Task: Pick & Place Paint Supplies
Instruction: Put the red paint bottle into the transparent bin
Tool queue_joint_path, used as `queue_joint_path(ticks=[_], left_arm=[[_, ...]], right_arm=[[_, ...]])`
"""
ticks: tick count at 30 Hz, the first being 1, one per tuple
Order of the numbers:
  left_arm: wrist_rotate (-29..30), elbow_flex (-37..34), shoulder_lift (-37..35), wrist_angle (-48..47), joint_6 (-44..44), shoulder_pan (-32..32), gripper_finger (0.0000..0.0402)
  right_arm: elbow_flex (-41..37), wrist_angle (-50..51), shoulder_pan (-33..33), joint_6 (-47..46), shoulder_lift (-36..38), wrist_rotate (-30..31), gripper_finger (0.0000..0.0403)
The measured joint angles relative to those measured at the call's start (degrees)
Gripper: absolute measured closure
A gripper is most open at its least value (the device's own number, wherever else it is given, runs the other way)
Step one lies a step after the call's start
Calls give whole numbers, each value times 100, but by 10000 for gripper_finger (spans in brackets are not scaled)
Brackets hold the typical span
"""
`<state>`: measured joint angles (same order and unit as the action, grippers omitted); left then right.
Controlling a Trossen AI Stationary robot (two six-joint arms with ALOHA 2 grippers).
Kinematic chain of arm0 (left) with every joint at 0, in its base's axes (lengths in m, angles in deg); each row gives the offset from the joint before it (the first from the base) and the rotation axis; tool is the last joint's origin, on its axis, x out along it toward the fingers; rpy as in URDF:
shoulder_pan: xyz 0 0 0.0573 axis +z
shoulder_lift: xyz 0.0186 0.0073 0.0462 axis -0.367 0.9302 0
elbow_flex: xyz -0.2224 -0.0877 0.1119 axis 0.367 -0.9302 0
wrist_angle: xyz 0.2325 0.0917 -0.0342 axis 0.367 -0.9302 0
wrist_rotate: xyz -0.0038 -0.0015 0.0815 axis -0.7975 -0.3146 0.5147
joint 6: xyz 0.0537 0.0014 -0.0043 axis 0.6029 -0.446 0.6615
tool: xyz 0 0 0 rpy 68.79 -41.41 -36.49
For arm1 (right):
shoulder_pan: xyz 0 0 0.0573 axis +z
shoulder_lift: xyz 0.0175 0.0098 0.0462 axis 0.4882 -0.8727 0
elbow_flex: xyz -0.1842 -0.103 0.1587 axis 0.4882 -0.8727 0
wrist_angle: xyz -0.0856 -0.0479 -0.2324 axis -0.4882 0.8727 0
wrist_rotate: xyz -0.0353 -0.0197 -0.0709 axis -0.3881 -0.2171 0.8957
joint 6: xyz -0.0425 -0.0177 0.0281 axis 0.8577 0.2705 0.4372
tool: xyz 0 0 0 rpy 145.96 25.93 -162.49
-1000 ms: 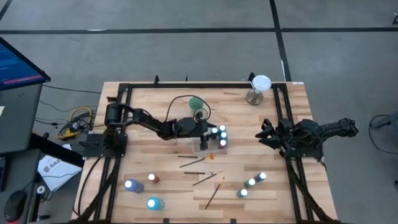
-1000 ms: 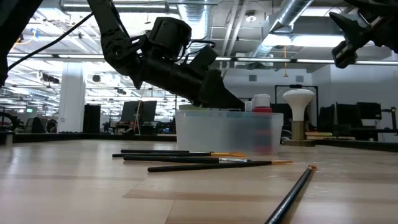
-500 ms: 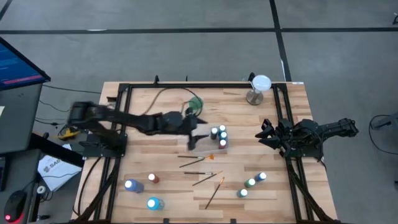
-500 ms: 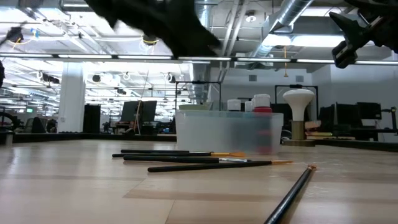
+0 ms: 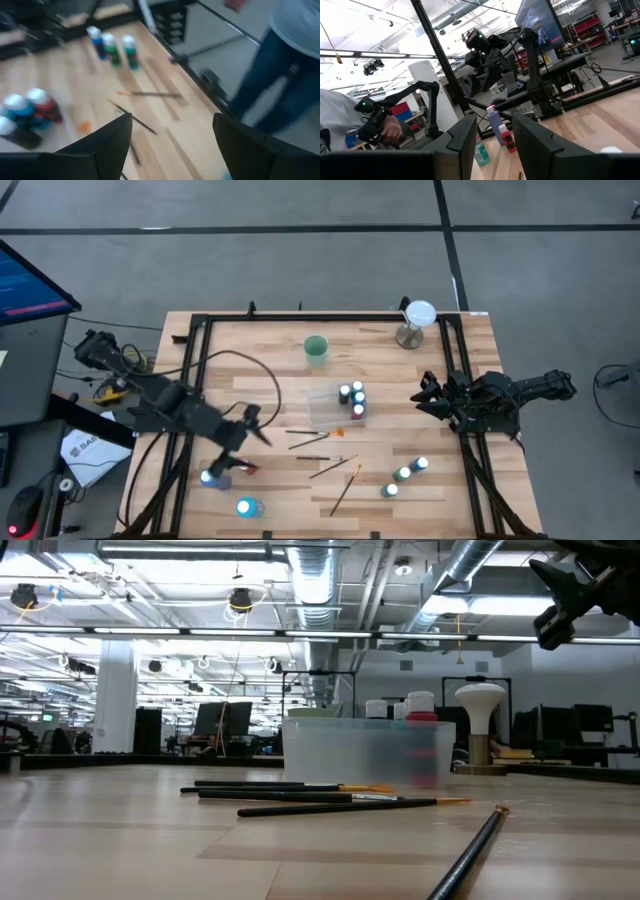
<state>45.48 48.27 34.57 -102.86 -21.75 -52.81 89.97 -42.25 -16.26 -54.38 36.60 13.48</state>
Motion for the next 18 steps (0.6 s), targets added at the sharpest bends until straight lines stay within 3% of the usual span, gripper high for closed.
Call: queue_joint_path(ticks=[5,18], left_arm=[[19,-77,-51,-641,-118,-217,128],[-703,-1325,-316,-312,-481,-147,128]], right_arm=[[0,-2,1,0,0,0,281],[0,-1,1,0,0,2,280]])
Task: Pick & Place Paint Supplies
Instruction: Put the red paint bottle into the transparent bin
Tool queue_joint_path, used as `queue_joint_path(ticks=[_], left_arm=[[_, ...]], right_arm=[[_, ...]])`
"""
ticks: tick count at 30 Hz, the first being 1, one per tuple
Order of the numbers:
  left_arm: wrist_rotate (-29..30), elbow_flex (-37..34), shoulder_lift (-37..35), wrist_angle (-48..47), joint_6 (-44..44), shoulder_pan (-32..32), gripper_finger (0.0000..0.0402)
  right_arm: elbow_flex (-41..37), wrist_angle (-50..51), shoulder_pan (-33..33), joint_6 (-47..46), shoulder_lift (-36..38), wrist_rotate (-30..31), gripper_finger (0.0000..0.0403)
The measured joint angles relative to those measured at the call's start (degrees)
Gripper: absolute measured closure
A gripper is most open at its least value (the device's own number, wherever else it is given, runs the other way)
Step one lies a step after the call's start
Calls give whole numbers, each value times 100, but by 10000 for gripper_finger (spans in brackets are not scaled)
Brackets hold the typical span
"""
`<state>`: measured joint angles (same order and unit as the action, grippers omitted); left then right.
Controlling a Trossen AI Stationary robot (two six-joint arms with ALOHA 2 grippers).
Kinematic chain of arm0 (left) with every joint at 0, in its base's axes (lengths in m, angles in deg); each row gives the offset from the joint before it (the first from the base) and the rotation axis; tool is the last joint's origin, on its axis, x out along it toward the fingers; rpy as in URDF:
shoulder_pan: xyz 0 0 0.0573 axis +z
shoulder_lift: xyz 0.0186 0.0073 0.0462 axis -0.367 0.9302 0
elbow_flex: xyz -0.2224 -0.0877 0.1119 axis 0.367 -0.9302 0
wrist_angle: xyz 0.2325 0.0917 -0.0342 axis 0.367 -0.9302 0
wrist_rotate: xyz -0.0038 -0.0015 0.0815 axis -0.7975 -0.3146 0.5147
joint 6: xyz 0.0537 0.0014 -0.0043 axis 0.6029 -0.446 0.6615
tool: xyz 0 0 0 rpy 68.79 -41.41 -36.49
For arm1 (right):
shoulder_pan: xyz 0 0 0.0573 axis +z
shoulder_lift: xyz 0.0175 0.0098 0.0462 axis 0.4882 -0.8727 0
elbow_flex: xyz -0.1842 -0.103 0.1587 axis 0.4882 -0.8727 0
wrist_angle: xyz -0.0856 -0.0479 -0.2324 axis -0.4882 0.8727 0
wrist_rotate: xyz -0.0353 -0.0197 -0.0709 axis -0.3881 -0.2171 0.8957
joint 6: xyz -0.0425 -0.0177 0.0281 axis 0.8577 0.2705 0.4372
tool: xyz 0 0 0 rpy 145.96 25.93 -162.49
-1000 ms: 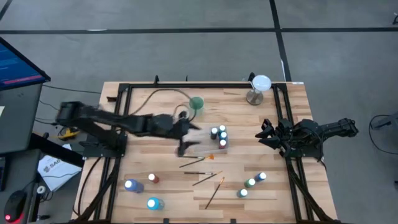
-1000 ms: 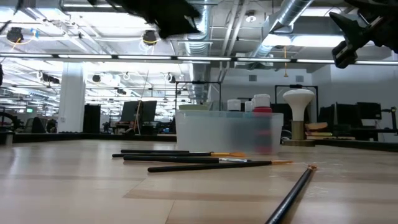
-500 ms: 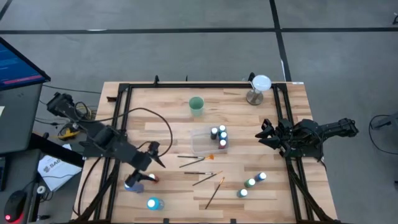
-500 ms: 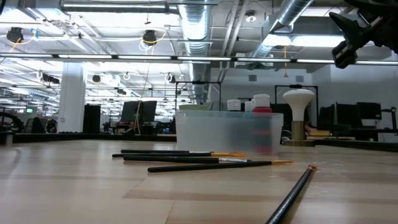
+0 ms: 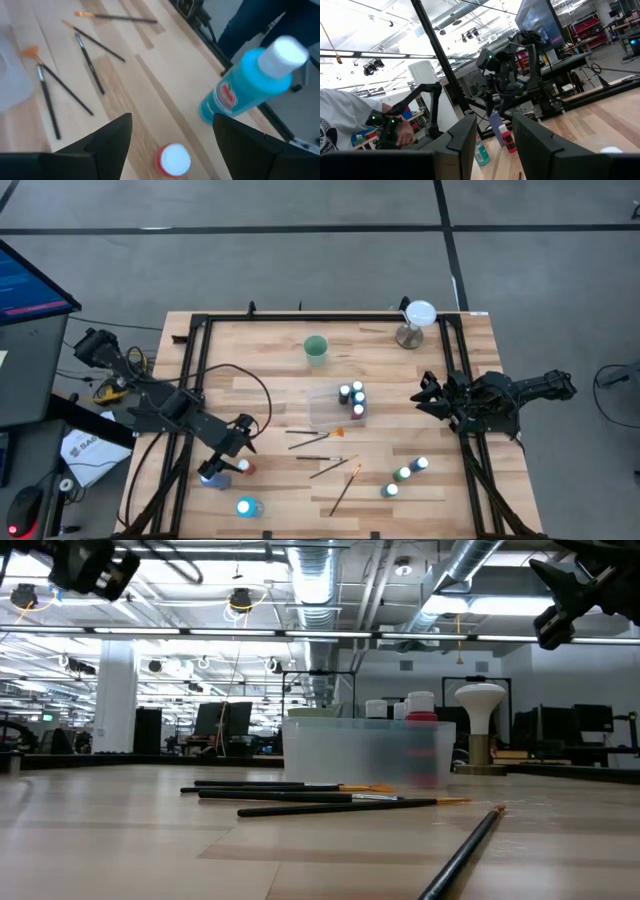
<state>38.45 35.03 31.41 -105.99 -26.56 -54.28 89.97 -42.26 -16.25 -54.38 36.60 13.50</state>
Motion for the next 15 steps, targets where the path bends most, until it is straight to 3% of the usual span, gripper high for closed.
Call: queue_joint_path(ticks=[7,15], left_arm=[[-55,-591,-1,418,-21,2,128],[-235,-756,-2,578,-48,6,128]], right_arm=[[-2,2,0,0,0,-1,280],[-2,1,0,0,0,0,280]])
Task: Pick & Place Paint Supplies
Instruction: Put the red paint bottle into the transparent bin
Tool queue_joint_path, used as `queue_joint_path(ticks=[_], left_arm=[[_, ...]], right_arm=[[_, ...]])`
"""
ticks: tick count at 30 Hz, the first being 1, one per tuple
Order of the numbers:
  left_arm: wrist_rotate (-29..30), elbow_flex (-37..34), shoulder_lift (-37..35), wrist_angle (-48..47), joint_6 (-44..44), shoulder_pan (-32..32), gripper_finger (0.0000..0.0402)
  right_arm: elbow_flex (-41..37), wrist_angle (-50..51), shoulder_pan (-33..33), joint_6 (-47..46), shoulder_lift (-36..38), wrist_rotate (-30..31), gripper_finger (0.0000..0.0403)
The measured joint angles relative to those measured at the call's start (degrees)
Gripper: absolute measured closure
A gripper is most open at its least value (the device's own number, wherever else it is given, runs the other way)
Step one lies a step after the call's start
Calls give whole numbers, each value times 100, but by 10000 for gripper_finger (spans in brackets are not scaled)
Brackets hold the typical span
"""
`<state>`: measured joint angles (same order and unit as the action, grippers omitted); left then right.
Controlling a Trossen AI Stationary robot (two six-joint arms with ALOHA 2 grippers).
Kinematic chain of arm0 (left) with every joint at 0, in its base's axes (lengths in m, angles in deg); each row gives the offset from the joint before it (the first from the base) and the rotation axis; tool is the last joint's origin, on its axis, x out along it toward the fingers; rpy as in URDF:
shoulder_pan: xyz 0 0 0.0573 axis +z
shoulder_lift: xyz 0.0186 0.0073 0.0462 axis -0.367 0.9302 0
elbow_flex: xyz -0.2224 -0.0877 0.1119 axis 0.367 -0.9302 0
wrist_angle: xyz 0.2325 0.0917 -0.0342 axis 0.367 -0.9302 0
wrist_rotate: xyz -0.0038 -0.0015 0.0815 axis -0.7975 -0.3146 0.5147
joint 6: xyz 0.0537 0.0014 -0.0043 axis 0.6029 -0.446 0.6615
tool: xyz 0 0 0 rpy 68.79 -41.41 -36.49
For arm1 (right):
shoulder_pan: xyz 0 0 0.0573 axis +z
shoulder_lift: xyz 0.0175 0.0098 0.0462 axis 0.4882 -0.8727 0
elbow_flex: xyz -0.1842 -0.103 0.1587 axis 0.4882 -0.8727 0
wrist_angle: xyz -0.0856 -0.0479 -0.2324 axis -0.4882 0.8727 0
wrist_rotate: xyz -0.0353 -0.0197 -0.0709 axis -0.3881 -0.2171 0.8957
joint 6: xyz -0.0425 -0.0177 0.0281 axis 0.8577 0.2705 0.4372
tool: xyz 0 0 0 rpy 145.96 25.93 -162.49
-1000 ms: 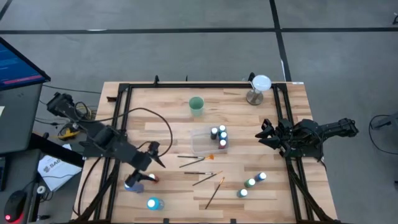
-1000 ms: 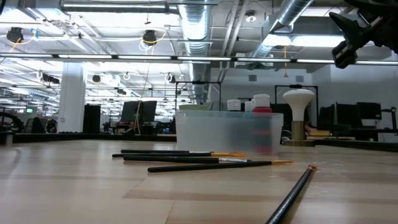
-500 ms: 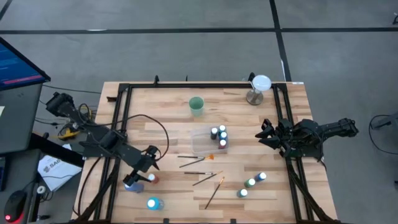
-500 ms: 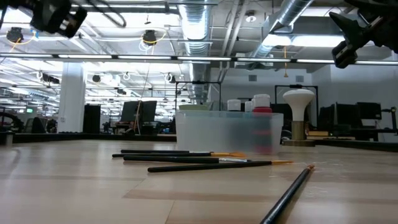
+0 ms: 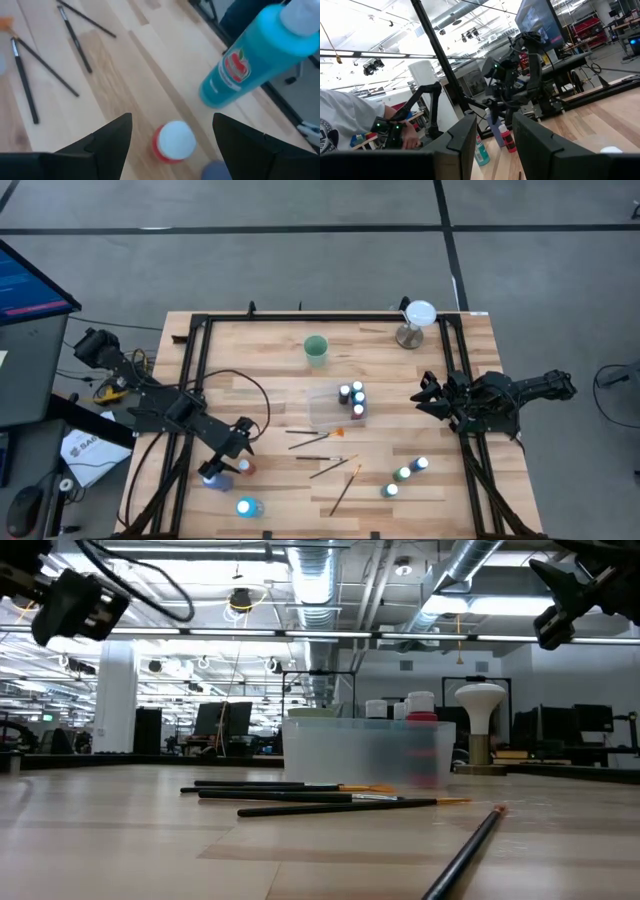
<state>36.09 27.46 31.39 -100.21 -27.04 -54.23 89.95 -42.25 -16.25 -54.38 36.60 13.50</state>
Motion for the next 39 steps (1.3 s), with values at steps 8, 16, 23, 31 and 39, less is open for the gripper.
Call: queue_joint_path(ticks=[8,16,23,31,39], left_arm=[[-288,-1,399,72,47,1,128],[-347,20,662,397,117,51,130],[-401,13,663,366,118,53,179],[-384,94,367,410,-268,55,187],[-712,87,201,372,-363,341,160]], right_arm=[[0,-1,-1,0,0,0,280],[1,0,-2,0,0,-2,280],[1,0,-2,0,0,-1,281],[1,0,-1,0,0,-1,281],[0,0,0,0,0,-2,281]])
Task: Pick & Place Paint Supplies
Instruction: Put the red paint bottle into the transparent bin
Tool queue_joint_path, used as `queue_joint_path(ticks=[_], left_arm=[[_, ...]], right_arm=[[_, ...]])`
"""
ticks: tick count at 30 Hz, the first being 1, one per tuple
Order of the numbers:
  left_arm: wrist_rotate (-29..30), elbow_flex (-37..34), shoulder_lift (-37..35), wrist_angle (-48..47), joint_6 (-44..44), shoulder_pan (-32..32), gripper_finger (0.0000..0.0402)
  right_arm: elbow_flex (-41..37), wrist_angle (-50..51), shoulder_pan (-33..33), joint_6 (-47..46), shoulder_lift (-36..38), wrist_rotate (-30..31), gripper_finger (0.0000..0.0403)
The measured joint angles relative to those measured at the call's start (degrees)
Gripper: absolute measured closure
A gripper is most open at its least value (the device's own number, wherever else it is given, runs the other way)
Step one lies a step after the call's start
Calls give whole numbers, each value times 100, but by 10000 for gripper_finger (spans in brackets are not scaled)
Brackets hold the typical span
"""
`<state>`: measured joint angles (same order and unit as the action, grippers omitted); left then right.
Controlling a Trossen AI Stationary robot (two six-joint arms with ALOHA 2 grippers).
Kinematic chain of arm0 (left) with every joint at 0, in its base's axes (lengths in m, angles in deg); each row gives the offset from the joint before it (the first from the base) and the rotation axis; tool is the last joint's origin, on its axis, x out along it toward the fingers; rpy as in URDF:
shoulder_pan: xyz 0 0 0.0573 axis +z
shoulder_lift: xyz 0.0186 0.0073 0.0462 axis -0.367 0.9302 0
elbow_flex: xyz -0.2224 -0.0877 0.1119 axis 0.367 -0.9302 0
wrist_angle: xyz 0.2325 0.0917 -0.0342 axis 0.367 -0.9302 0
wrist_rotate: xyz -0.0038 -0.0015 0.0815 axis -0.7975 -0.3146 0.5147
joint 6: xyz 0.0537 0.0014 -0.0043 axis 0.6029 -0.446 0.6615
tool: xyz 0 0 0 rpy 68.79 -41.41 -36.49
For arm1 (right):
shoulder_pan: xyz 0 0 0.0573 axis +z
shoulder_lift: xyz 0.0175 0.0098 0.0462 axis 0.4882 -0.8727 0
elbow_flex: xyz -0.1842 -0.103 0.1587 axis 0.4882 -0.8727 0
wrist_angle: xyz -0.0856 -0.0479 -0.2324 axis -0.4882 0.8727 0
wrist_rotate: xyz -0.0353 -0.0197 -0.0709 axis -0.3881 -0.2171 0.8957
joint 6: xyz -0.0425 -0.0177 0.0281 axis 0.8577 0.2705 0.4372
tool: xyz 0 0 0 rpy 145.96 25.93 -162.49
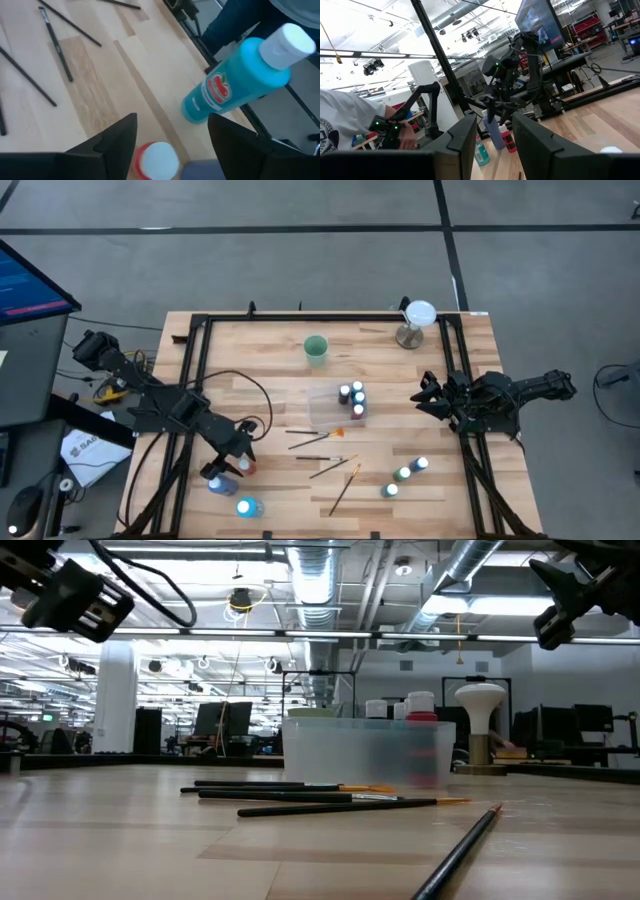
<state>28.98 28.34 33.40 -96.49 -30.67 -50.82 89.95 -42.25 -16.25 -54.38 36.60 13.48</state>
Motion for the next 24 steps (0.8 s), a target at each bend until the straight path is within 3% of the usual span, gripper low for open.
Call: queue_joint_path(ticks=[7,15,24], left_arm=[[-225,-296,-86,-14,246,296,165],[-338,-640,-995,138,208,365,171],[-326,-1330,-1305,946,396,298,165]], right_arm=[[0,0,-2,0,0,0,281],[2,-11,-2,0,2,1,281],[1,7,-1,0,2,0,281]])
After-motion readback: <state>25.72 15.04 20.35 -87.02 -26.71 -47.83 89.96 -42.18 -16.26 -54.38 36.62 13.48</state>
